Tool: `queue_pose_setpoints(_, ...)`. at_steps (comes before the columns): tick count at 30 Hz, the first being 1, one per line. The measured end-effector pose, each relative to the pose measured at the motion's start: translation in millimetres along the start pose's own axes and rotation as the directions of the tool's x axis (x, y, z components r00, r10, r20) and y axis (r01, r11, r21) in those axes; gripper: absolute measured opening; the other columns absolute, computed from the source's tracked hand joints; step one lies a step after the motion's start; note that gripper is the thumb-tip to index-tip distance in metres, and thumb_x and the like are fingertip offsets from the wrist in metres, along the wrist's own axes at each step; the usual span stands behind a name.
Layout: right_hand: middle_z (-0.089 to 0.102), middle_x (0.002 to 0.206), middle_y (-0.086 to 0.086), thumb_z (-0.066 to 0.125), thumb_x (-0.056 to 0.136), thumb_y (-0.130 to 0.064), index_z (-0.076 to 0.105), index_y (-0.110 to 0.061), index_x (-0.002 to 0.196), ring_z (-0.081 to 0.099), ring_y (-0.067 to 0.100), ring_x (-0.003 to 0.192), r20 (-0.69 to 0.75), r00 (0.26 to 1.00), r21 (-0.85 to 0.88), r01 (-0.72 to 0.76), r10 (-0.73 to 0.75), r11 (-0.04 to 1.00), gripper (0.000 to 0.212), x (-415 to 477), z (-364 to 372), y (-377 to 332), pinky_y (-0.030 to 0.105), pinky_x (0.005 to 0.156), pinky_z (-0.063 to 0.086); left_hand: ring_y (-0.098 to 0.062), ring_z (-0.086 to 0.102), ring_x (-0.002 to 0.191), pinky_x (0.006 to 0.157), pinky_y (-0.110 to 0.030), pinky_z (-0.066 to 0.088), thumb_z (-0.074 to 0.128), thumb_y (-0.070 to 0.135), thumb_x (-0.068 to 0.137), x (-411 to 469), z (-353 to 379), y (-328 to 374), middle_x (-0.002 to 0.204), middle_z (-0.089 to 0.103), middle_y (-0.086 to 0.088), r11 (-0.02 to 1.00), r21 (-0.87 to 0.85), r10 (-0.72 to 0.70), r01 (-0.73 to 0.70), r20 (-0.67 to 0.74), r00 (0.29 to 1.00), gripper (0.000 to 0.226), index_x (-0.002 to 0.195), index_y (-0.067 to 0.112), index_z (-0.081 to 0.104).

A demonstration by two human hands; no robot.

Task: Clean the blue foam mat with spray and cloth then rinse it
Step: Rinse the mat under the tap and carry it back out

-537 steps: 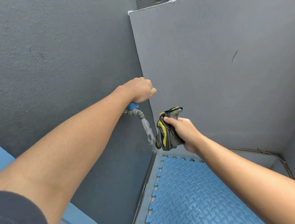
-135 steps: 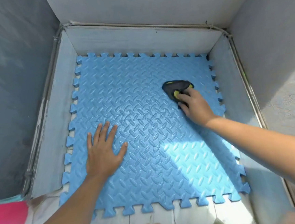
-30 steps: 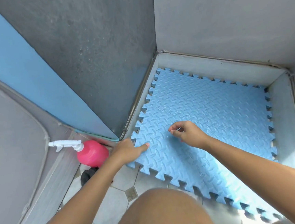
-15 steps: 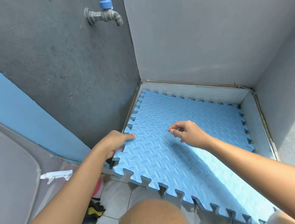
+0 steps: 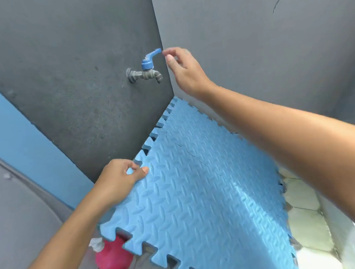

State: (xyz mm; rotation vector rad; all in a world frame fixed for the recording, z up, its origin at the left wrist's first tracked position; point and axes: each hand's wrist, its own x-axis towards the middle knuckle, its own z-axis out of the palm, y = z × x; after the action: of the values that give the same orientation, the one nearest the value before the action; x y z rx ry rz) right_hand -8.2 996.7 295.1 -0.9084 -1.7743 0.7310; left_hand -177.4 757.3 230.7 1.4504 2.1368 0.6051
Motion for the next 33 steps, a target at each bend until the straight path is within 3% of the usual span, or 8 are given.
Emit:
queue_pose_setpoints(3, 0.067, 0.123, 0.001, 0.044, 0.106, -0.032, 0.070, -0.012, 0.118, 0.057, 0.015, 0.118, 0.132, 0.974, -0.145, 0.201, -0.182, 0.969, 0.035, 41, 9, -40, 0.030, 0.106, 0.042, -0.016, 0.060, 0.092, 0.072, -0.030, 0.040, 0.069, 0.041, 0.091, -13, -19, 8, 0.107, 0.067, 0.008, 0.994, 0.097, 0.060, -0.048, -0.125, 0.990, 0.028, 0.081, 0.015, 0.070)
queue_pose_setpoints(6, 0.067, 0.094, 0.006, 0.040, 0.105, -0.041, 0.068, -0.003, 0.096, 0.058, 0.023, 0.089, 0.349, 0.928, -0.382, 0.265, -0.127, 0.885, 0.048, 57, 13, -48, 0.037, 0.086, 0.048, -0.013, 0.054, 0.090, 0.077, -0.029, 0.036, 0.069, 0.039, 0.092, -22, -35, 14, 0.097, 0.061, 0.013, 0.987, 0.137, 0.111, -0.085, -0.192, 0.975, 0.025, 0.087, 0.014, 0.069)
queue_pose_setpoints(9, 0.051, 0.070, 0.007, 0.033, 0.108, -0.039, 0.050, -0.006, 0.074, 0.044, 0.028, 0.073, 0.350, 0.935, -0.452, 0.224, -0.059, 0.863, 0.051, 55, 12, -39, 0.039, 0.069, 0.037, -0.005, 0.043, 0.054, 0.055, -0.023, 0.032, 0.068, 0.039, 0.093, -23, -38, 12, 0.060, 0.046, 0.014, 0.980, 0.176, 0.127, -0.094, -0.189, 0.974, 0.027, 0.084, 0.014, 0.068)
queue_pose_setpoints(13, 0.043, 0.067, -0.002, 0.029, 0.110, -0.032, 0.033, -0.021, 0.064, 0.042, 0.028, 0.077, 0.312, 0.946, -0.479, 0.233, -0.083, 0.846, 0.047, 49, 17, -43, 0.037, 0.071, 0.034, -0.004, 0.042, 0.053, 0.053, -0.020, 0.029, 0.067, 0.040, 0.093, -20, -37, 11, 0.059, 0.044, 0.015, 0.976, 0.201, 0.125, -0.086, -0.191, 0.974, 0.028, 0.086, 0.013, 0.068)
queue_pose_setpoints(18, 0.053, 0.100, 0.003, 0.022, 0.109, -0.036, 0.051, -0.017, 0.082, 0.049, 0.029, 0.114, 0.242, 0.968, -0.615, 0.203, -0.063, 0.762, 0.043, 47, 19, -44, 0.049, 0.097, 0.033, -0.014, 0.061, 0.075, 0.065, -0.015, 0.037, 0.065, 0.045, 0.093, -21, -41, 11, 0.094, 0.074, -0.014, 0.966, 0.234, 0.149, -0.107, -0.168, 0.974, 0.027, 0.084, 0.019, 0.066)
queue_pose_setpoints(23, 0.052, 0.098, 0.004, 0.023, 0.109, -0.041, 0.050, -0.018, 0.077, 0.050, 0.030, 0.115, 0.165, 0.984, -0.662, 0.161, -0.067, 0.732, 0.048, 42, 14, -44, 0.048, 0.100, 0.032, -0.012, 0.058, 0.068, 0.061, -0.020, 0.039, 0.065, 0.047, 0.092, -18, -42, 16, 0.084, 0.071, -0.011, 0.961, 0.249, 0.166, -0.123, -0.158, 0.973, 0.026, 0.086, 0.021, 0.065)
queue_pose_setpoints(28, 0.043, 0.156, 0.005, 0.036, 0.108, -0.039, 0.053, -0.023, 0.146, 0.034, 0.023, 0.146, -0.062, 0.989, -0.269, 0.114, -0.136, 0.956, 0.045, 15, 20, -9, 0.037, 0.114, 0.025, -0.014, 0.061, 0.073, 0.067, -0.028, 0.044, 0.063, 0.049, 0.092, -15, -40, 19, 0.087, 0.073, -0.010, 0.968, 0.222, 0.157, -0.120, -0.157, 0.975, 0.028, 0.086, 0.022, 0.068)
queue_pose_setpoints(33, 0.024, 0.170, 0.004, 0.035, 0.107, -0.044, 0.027, -0.023, 0.162, 0.015, 0.022, 0.158, -0.033, 0.930, -0.029, -0.368, 0.367, 0.929, 0.060, -50, 58, 74, 0.046, 0.127, 0.013, -0.016, 0.057, 0.067, 0.062, -0.031, 0.041, 0.048, 0.047, 0.101, -10, -38, 29, 0.069, 0.064, 0.001, 0.983, 0.129, 0.152, -0.130, -0.179, 0.972, 0.033, 0.095, 0.017, 0.062)
